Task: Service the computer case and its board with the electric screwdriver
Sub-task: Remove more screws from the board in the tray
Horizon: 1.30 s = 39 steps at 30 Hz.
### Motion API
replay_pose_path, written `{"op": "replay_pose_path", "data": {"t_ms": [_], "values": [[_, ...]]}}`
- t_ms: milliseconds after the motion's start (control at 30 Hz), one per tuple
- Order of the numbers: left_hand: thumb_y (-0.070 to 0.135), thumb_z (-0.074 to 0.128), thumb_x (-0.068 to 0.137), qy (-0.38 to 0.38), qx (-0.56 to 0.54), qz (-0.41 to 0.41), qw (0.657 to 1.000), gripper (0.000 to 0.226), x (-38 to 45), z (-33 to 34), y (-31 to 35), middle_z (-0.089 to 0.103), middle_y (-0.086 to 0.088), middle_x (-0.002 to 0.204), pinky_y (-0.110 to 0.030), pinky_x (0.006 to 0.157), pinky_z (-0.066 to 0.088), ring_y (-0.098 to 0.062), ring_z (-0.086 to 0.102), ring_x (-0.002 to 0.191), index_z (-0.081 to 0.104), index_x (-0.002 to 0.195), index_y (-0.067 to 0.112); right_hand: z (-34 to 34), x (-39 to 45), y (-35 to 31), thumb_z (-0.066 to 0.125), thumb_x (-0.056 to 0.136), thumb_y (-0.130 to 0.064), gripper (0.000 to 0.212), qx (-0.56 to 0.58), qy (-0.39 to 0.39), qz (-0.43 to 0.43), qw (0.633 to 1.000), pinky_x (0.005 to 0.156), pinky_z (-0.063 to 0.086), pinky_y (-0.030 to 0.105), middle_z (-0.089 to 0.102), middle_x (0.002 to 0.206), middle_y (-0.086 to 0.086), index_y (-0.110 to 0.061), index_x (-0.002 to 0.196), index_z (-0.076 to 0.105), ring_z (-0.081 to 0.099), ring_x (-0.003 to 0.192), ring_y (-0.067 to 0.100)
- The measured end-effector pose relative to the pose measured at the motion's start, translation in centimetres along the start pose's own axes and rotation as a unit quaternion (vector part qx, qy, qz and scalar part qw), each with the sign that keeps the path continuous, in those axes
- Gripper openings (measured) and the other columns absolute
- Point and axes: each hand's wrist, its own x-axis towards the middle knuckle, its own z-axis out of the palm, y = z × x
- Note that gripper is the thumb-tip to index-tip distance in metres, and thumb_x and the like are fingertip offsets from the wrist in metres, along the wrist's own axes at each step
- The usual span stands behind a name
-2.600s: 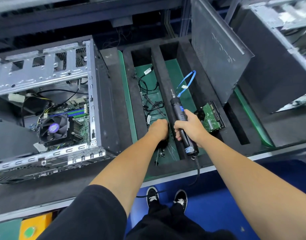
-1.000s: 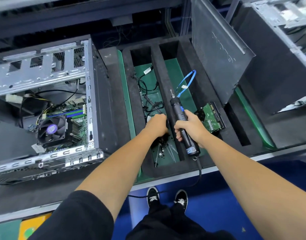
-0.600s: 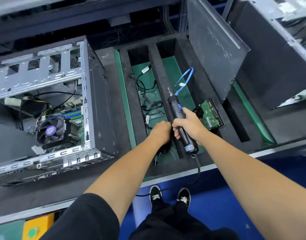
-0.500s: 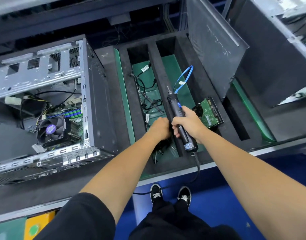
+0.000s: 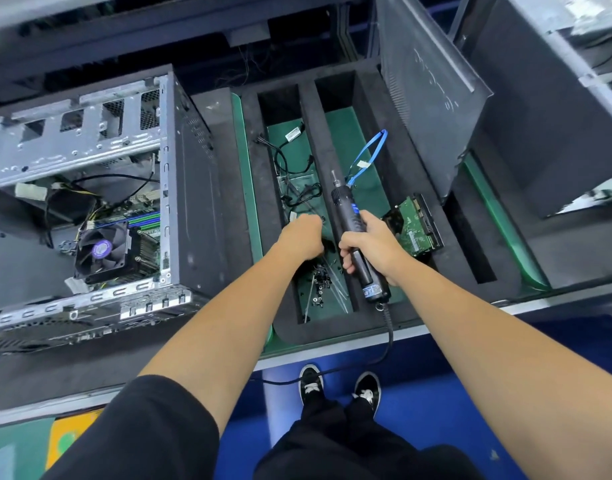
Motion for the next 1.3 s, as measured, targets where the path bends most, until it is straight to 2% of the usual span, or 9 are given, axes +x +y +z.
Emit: {"op": "replay_pose_path", "data": {"t_ms": [100, 200, 300, 433, 567, 700, 800, 967, 1300], "values": [[0.016, 0.064, 0.079, -0.134, 0.200, 0.033, 0.970, 0.034, -1.2, 0.7, 0.8, 0.057, -0.007, 0.114, -0.033, 0.067, 0.043, -0.026, 0.056, 0.088, 0.052, 0.111, 0.013, -0.1, -0.1, -0.1, 0.061, 0.080, 0.003, 0.031, 0.009, -0.008, 0.000, 1.000, 0.047, 0.050, 0.033, 0.057, 0.062, 0.014, -0.003, 0.107, 0.048, 0.054, 0.049, 0.026], [0.022, 0.063, 0.082, -0.207, 0.300, 0.070, 0.928, 0.041, -2.4, 2.5, 1.5, 0.056, 0.001, 0.122, -0.031, 0.071, 0.040, -0.022, 0.057, 0.099, 0.052, 0.121, 0.018, -0.1, -0.2, -0.2, 0.059, 0.081, 0.006, 0.034, 0.020, -0.011, 0.002, 1.000, 0.046, 0.049, 0.032, 0.056, 0.062, 0.015, 0.000, 0.113, 0.047, 0.052, 0.048, 0.026], [0.023, 0.065, 0.084, -0.197, 0.305, 0.101, 0.926, 0.041, -3.4, 4.0, 1.6, 0.058, -0.001, 0.124, -0.031, 0.071, 0.041, -0.024, 0.058, 0.110, 0.055, 0.123, 0.015, -0.1, -0.3, -0.3, 0.058, 0.081, 0.006, 0.037, 0.021, -0.013, 0.005, 1.000, 0.047, 0.049, 0.032, 0.055, 0.063, 0.015, 0.003, 0.116, 0.045, 0.052, 0.048, 0.026], [0.008, 0.053, 0.091, -0.150, 0.312, 0.143, 0.927, 0.023, -4.5, 4.7, 1.8, 0.064, -0.005, 0.115, -0.032, 0.069, 0.042, -0.027, 0.062, 0.103, 0.061, 0.112, 0.009, -0.1, -0.3, -0.3, 0.059, 0.080, 0.005, 0.037, 0.013, -0.010, 0.004, 1.000, 0.048, 0.050, 0.033, 0.055, 0.064, 0.016, 0.004, 0.114, 0.046, 0.052, 0.049, 0.026], [0.001, 0.044, 0.094, -0.103, 0.345, 0.185, 0.915, 0.024, -5.3, 5.4, 1.9, 0.065, -0.006, 0.112, -0.034, 0.073, 0.047, -0.028, 0.062, 0.101, 0.062, 0.110, 0.006, -0.1, -0.2, -0.3, 0.060, 0.079, 0.003, 0.035, 0.009, -0.009, 0.003, 1.000, 0.049, 0.051, 0.033, 0.056, 0.063, 0.015, 0.002, 0.112, 0.048, 0.053, 0.051, 0.026], [0.003, 0.044, 0.094, -0.105, 0.306, 0.150, 0.934, 0.027, -5.5, 6.0, 2.3, 0.063, -0.006, 0.116, -0.034, 0.078, 0.048, -0.027, 0.061, 0.105, 0.060, 0.116, 0.008, 0.0, -0.2, -0.2, 0.060, 0.078, 0.003, 0.032, 0.005, -0.006, 0.003, 1.000, 0.049, 0.050, 0.032, 0.056, 0.064, 0.015, -0.002, 0.107, 0.049, 0.053, 0.051, 0.026], [0.003, 0.047, 0.092, -0.116, 0.275, 0.109, 0.948, 0.026, -5.8, 5.8, 2.5, 0.064, -0.006, 0.113, -0.033, 0.073, 0.047, -0.027, 0.062, 0.102, 0.060, 0.114, 0.009, 0.0, -0.2, -0.2, 0.060, 0.078, 0.003, 0.029, 0.007, -0.007, 0.003, 1.000, 0.048, 0.050, 0.032, 0.055, 0.064, 0.014, -0.004, 0.104, 0.049, 0.053, 0.050, 0.025], [0.006, 0.046, 0.093, -0.123, 0.266, 0.063, 0.954, 0.027, -5.7, 6.1, 2.9, 0.062, -0.004, 0.117, -0.031, 0.076, 0.045, -0.026, 0.060, 0.107, 0.059, 0.117, 0.009, 0.2, -0.3, -0.1, 0.061, 0.078, 0.003, 0.031, -0.001, 0.004, 0.002, 1.000, 0.048, 0.050, 0.032, 0.056, 0.064, 0.014, -0.002, 0.105, 0.048, 0.053, 0.050, 0.026], [0.009, 0.043, 0.097, -0.144, 0.302, 0.104, 0.937, 0.030, -5.4, 6.5, 2.5, 0.058, -0.002, 0.127, -0.030, 0.079, 0.040, -0.024, 0.056, 0.115, 0.057, 0.123, 0.011, 0.7, -0.2, 0.0, 0.062, 0.077, -0.002, 0.036, -0.032, 0.028, 0.000, 0.999, 0.049, 0.051, 0.032, 0.058, 0.062, 0.010, -0.001, 0.110, 0.047, 0.055, 0.049, 0.026]]}}
